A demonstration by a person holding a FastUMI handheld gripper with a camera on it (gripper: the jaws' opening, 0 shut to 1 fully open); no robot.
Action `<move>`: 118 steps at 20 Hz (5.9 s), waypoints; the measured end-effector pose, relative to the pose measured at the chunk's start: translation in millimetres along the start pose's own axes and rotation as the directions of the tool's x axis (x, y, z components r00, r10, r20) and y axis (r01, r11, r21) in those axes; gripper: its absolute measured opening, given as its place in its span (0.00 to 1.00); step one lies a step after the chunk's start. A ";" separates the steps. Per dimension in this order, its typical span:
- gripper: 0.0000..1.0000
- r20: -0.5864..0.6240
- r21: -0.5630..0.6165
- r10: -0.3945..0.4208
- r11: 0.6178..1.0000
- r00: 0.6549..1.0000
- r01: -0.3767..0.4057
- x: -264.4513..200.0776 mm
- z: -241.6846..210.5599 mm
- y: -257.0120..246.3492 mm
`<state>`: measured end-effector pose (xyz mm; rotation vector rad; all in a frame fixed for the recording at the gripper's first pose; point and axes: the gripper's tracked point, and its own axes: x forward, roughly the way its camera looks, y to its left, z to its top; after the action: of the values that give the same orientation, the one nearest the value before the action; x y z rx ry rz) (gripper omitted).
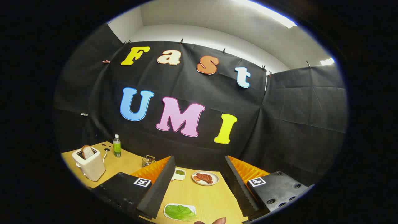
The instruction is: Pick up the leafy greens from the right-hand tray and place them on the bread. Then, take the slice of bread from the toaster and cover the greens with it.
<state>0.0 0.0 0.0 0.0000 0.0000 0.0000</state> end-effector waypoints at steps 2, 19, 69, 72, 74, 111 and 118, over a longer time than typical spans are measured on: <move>0.97 -0.015 -0.005 -0.007 1.000 1.000 0.007 2.9 -3.8 1.4; 0.97 -0.052 -0.017 0.013 1.000 0.999 -0.014 17.9 -14.5 4.8; 0.06 -0.685 0.248 0.532 0.813 0.498 -0.527 19.7 -343.9 75.0; 0.05 -0.635 0.254 0.541 0.820 0.551 -0.512 25.0 -303.6 76.4; 0.06 -0.612 0.247 0.549 0.817 0.570 -0.521 25.4 -280.0 84.8; 1.00 -0.518 0.335 0.627 0.775 0.581 -0.536 35.4 -226.2 292.3; 0.99 -0.255 0.280 0.699 0.714 0.668 -0.641 51.9 -70.6 327.1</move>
<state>51.9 327.1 -70.6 0.1723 0.3590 0.7603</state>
